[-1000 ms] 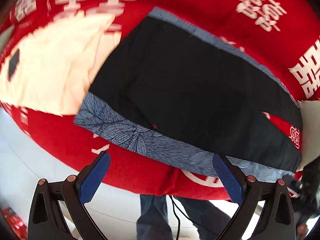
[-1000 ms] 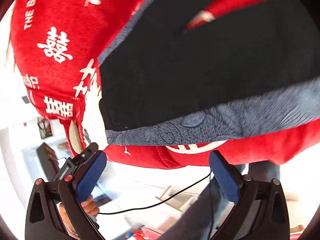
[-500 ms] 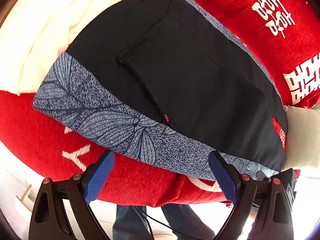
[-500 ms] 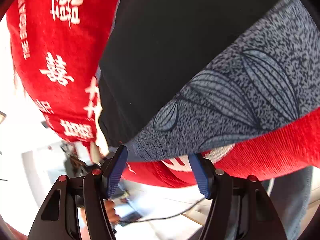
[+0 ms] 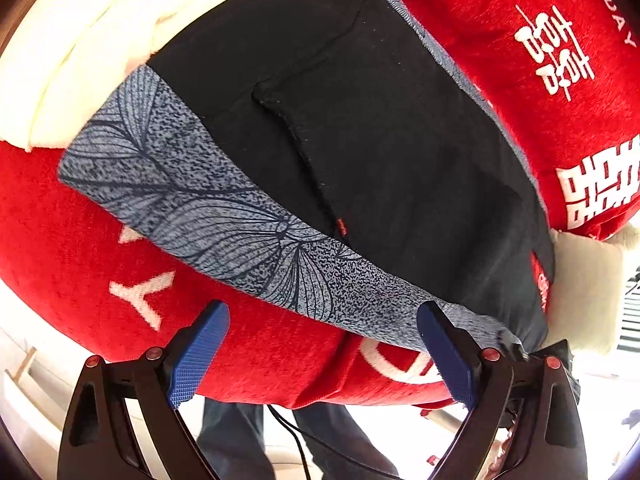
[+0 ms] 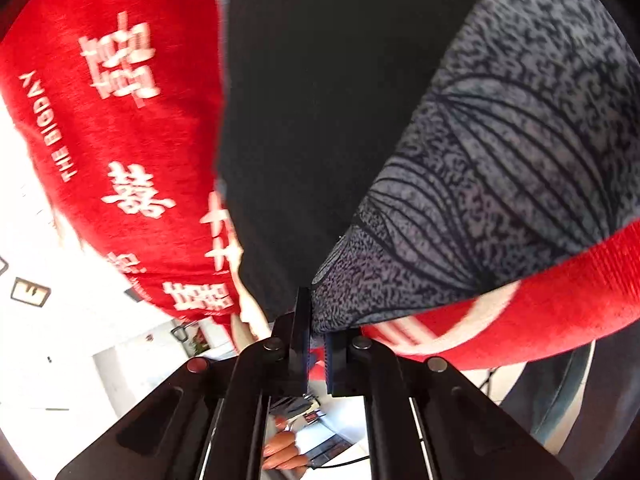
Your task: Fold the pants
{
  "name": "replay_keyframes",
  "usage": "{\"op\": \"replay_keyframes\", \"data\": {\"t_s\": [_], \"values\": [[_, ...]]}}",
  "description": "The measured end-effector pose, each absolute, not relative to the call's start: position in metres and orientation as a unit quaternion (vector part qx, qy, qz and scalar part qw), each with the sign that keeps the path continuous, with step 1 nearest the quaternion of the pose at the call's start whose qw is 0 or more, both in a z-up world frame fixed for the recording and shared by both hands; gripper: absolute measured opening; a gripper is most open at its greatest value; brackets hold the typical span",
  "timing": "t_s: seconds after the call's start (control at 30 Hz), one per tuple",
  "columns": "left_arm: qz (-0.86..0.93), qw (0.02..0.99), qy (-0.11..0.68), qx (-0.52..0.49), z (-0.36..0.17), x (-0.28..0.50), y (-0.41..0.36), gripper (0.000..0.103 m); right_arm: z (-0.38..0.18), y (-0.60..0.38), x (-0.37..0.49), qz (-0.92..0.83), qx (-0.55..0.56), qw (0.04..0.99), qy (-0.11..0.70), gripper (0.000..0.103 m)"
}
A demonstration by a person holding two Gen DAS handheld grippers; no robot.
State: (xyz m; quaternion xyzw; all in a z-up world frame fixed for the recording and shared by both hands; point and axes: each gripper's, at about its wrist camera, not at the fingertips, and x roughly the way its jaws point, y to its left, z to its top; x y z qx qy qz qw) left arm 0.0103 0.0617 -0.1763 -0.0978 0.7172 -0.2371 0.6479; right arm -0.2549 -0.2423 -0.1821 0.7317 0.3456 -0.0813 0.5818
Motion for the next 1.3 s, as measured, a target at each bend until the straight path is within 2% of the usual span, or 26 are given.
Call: {"op": "replay_keyframes", "data": {"t_s": [0.27,0.3,0.33,0.37,0.43,0.5,0.57,0.6,0.63,0.67,0.7,0.83,1.03,1.3], "values": [[-0.196,0.664,0.698,-0.181,-0.175,0.035,0.078,0.095,-0.139,-0.241,-0.245,-0.055,0.725,0.596,0.341,0.006],[-0.189,0.67,0.694,-0.181,-0.174,0.041,0.077,0.092,-0.139,-0.241,-0.245,-0.057,0.72,0.596,0.349,0.006],[-0.185,0.677,0.691,-0.175,-0.173,0.045,0.076,0.083,-0.139,-0.24,-0.244,-0.061,0.717,0.596,0.356,0.006],[-0.184,0.68,0.69,-0.165,-0.172,0.047,0.076,0.065,-0.141,-0.24,-0.245,-0.065,0.716,0.594,0.362,0.006],[-0.185,0.684,0.69,-0.145,-0.171,0.053,0.073,0.06,-0.148,-0.24,-0.249,-0.074,0.715,0.59,0.369,0.009],[-0.188,0.689,0.688,-0.127,-0.169,0.055,0.071,0.04,-0.16,-0.241,-0.252,-0.088,0.718,0.581,0.373,0.01],[-0.183,0.692,0.69,-0.108,-0.17,0.056,0.073,0.029,-0.174,-0.244,-0.258,-0.108,0.729,0.565,0.371,0.023],[-0.183,0.691,0.69,-0.116,-0.17,0.057,0.074,0.023,-0.182,-0.245,-0.265,-0.123,0.74,0.554,0.361,0.023],[-0.18,0.686,0.694,-0.125,-0.17,0.059,0.079,0.021,-0.187,-0.246,-0.272,-0.131,0.749,0.546,0.351,0.019],[-0.18,0.682,0.696,-0.135,-0.17,0.06,0.082,0.021,-0.19,-0.247,-0.279,-0.14,0.763,0.534,0.338,0.007],[-0.178,0.68,0.697,-0.141,-0.168,0.061,0.084,0.017,-0.189,-0.248,-0.284,-0.143,0.768,0.531,0.329,0.007],[-0.169,0.683,0.692,-0.16,-0.15,0.061,0.086,0.017,-0.151,-0.262,-0.258,-0.126,0.698,0.588,0.388,0.006],[-0.172,0.691,0.676,-0.192,-0.102,0.081,0.066,0.017,-0.087,-0.305,-0.195,-0.079,0.619,0.654,0.428,0.006],[-0.192,0.722,0.641,-0.178,-0.07,0.163,-0.013,0.017,-0.066,-0.382,-0.095,-0.046,0.56,0.694,0.45,0.006]]}}
